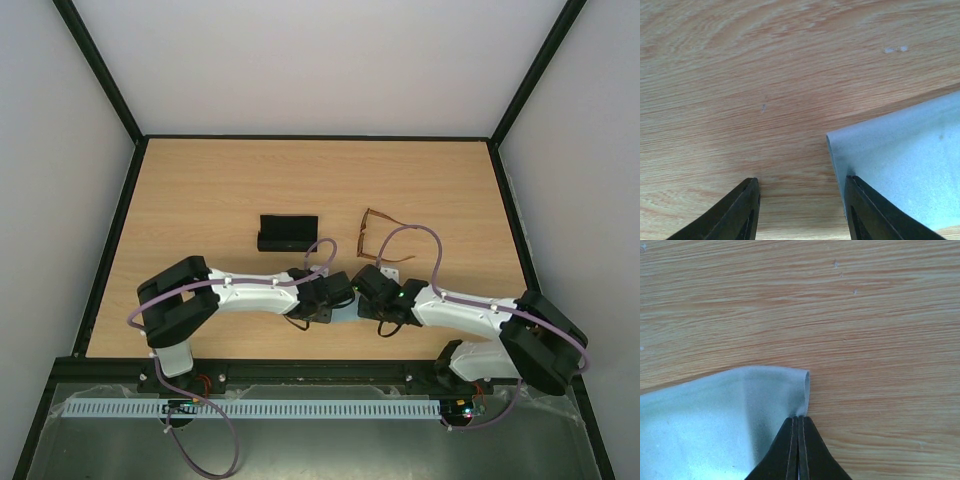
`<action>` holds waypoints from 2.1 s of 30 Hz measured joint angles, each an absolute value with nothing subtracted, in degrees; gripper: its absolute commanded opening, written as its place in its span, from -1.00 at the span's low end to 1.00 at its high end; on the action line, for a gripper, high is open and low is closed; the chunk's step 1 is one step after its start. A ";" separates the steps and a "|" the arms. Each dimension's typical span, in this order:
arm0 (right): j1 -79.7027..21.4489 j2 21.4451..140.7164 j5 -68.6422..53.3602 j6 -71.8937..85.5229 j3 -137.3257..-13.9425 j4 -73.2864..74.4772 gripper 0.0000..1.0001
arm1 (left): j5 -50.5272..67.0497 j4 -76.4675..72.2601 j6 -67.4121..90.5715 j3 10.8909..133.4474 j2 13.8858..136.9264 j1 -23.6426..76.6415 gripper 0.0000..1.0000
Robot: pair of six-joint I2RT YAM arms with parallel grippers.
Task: Organize the sunglasses
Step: Pick up the glasses cleaning cloth from the center of the board.
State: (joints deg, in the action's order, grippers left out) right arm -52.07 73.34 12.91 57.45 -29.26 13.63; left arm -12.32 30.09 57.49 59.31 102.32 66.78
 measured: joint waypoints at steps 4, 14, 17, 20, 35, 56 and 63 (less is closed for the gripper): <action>-52.07 73.06 12.88 57.47 -28.97 13.34 -0.97 | -12.62 30.41 57.71 59.53 102.59 66.89 -0.10; -51.20 71.26 11.55 58.26 -27.31 11.64 -0.97 | -12.25 31.99 58.61 61.87 104.18 67.18 0.21; -51.11 71.18 11.46 58.54 -27.11 11.25 -0.97 | -12.10 31.97 58.81 61.95 104.22 67.22 0.20; -51.09 71.18 11.51 58.76 -26.87 10.46 -0.97 | -12.08 31.97 59.09 61.98 104.25 67.22 0.11; -51.35 70.85 11.55 60.03 -26.06 7.60 -0.97 | -9.89 30.92 59.13 61.32 103.57 65.14 -0.27; -51.22 70.83 10.70 60.88 -25.80 6.72 -0.97 | -4.73 24.21 60.45 59.35 103.18 64.31 -0.37; -50.96 70.70 9.87 61.17 -25.21 5.21 -0.97 | -0.86 16.53 62.08 57.45 103.15 64.29 -0.52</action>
